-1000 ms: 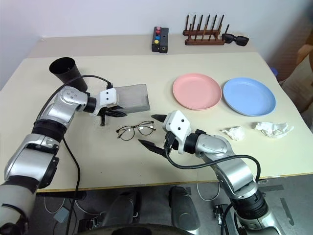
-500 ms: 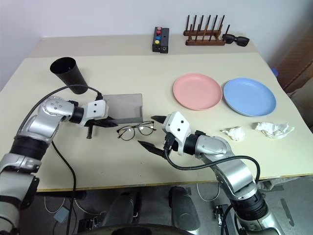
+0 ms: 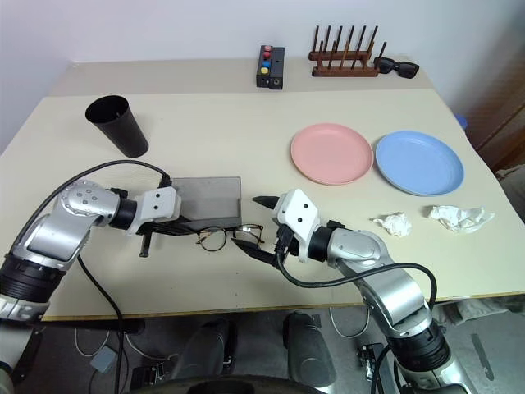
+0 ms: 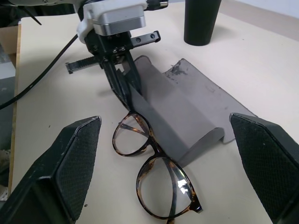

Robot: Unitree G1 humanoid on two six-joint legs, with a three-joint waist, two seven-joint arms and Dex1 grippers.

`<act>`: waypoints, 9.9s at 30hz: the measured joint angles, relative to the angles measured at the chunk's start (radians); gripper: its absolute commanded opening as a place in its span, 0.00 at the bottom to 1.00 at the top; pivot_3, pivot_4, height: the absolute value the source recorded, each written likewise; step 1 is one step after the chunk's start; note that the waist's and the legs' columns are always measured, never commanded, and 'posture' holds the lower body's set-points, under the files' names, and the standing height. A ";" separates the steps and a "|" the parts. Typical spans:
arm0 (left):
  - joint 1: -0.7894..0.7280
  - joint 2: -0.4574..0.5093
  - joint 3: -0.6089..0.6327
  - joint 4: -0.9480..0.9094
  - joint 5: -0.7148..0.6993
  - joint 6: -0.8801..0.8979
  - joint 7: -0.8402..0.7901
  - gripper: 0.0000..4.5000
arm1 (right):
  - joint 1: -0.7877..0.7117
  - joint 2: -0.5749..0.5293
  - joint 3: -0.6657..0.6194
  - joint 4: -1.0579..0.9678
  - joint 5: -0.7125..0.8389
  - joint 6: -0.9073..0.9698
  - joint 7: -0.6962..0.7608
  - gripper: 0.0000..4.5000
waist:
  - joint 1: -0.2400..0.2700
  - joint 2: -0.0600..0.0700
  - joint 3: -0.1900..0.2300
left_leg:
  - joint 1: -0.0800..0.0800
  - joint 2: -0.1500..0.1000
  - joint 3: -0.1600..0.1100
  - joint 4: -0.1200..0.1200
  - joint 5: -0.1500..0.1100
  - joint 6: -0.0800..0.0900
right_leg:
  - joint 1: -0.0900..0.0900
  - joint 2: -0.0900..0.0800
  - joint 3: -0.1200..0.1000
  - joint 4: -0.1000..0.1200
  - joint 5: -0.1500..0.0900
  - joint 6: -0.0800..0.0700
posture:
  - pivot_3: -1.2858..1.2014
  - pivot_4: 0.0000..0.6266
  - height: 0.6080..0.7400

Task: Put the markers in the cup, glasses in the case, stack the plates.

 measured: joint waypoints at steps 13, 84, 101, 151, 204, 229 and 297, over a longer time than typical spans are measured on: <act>-0.042 -0.006 0.000 0.090 0.004 -0.054 0.003 0.02 | 0.000 0.002 0.000 0.000 0.000 0.000 -0.003 1.00 | -0.001 0.000 0.000 | 0.000 0.000 0.000 0.000 0.000 0.000 | 0.000 0.000 0.000 0.000 0.000 0.000 | 0.52 0.24 0.96; -0.048 0.009 -0.014 -0.260 -0.204 0.094 -0.012 0.65 | -0.090 -0.148 0.142 0.053 -0.241 0.035 0.096 1.00 | 0.004 0.000 0.000 | 0.000 -0.001 0.001 0.000 0.000 0.000 | 0.000 0.001 0.000 0.000 0.000 -0.001 | 0.52 0.24 0.96; -0.065 -0.090 -0.167 -0.166 0.003 -0.020 0.044 0.65 | -0.007 -0.141 0.101 0.004 -0.255 0.062 -0.001 1.00 | 0.001 0.000 0.000 | 0.000 -0.001 0.001 0.000 0.000 0.000 | 0.000 0.000 0.000 -0.001 0.000 -0.001 | 0.52 0.24 0.96; -0.256 -0.006 -0.072 0.111 -0.028 0.092 -0.040 0.04 | -0.024 -0.134 0.089 0.028 -0.275 0.042 0.009 1.00 | 0.005 0.000 0.000 | 0.000 -0.003 0.001 0.000 0.000 0.000 | 0.001 -0.001 0.000 -0.001 0.000 0.000 | 0.52 0.24 0.96; -0.325 -0.089 0.019 0.274 -0.076 0.052 0.077 0.00 | -0.038 -0.122 0.091 0.059 -0.289 0.023 0.041 1.00 | 0.002 0.000 0.000 | 0.000 -0.003 0.000 0.000 0.000 0.000 | 0.001 -0.001 0.000 0.000 0.000 0.000 | 0.52 0.24 0.96; -0.106 -0.043 -0.031 -0.042 -0.073 0.078 -0.032 0.00 | -0.033 -0.115 0.094 0.059 -0.307 0.021 0.040 1.00 | -0.002 0.000 0.000 | 0.000 -0.002 0.000 0.000 0.000 0.000 | 0.000 0.000 0.000 0.000 0.000 0.000 | 0.52 0.24 0.96; 0.082 -0.212 0.158 -0.231 -0.435 0.188 0.225 0.00 | -0.014 -0.463 -0.091 0.412 -0.524 -0.579 0.218 0.56 | -0.001 0.001 0.001 | 0.002 -0.002 0.002 0.000 0.000 0.000 | 0.001 -0.001 0.001 0.000 0.000 -0.001 | 0.52 0.24 0.96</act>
